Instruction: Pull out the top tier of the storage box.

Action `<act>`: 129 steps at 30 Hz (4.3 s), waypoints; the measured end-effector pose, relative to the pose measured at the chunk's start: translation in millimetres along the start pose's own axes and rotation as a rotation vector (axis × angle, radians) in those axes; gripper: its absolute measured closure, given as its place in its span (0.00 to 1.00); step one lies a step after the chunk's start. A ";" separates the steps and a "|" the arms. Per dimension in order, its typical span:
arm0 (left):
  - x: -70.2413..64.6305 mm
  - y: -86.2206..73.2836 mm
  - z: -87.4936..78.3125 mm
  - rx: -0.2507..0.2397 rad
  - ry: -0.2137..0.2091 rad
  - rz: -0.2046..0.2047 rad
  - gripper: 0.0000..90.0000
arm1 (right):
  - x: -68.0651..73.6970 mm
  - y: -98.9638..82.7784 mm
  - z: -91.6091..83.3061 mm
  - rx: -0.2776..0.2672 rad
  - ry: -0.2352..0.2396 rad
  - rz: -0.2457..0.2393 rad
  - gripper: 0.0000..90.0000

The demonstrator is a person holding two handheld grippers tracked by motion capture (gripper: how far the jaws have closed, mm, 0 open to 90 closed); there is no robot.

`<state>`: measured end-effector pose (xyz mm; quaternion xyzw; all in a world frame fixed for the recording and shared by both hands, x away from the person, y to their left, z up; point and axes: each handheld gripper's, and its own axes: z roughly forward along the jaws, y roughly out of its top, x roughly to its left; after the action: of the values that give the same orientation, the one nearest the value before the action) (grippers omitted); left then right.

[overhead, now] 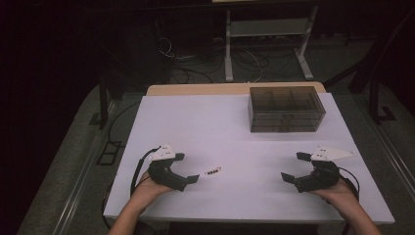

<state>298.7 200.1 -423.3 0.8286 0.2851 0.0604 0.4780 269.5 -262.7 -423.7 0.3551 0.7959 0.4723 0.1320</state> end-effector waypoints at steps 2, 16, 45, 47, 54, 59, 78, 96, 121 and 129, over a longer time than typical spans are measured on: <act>-0.5 0.3 -0.4 -0.004 0.000 0.000 0.00 | -0.2 0.7 0.1 -0.001 0.000 -0.003 0.02; 0.4 0.6 1.2 -0.002 0.000 0.005 0.00 | -5.6 4.4 -0.6 -0.016 -0.015 0.014 0.02; 0.4 1.2 0.4 -0.021 -0.012 0.002 0.00 | -17.6 12.4 0.1 -0.047 -0.053 0.034 0.02; 0.4 1.2 0.2 -0.022 -0.012 0.002 0.00 | -18.7 13.1 0.6 -0.048 -0.056 0.033 0.02; 0.1 1.2 0.5 -0.019 -0.013 0.003 0.00 | -22.4 14.6 3.0 -0.051 -0.062 0.037 0.02; -0.2 1.1 0.2 -0.020 -0.015 0.003 0.00 | -23.4 15.0 5.3 -0.044 -0.064 0.029 0.02; -0.8 1.2 2.4 -0.015 -0.021 0.009 0.00 | -29.7 21.0 6.5 -0.047 -0.085 0.025 0.02; -0.7 1.4 1.8 -0.022 -0.019 0.002 0.00 | -35.3 27.3 9.5 -0.052 -0.096 0.020 0.02; -0.6 0.9 2.1 -0.025 -0.018 -0.003 0.00 | -42.7 37.3 14.7 -0.057 -0.111 0.016 0.02; -0.4 0.5 2.3 -0.024 -0.020 -0.004 0.00 | -46.0 40.4 15.3 -0.063 -0.115 0.021 0.02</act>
<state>299.4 198.0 -424.0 0.8228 0.2812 0.0548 0.4908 328.4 -272.2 -403.3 0.3856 0.7679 0.4773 0.1839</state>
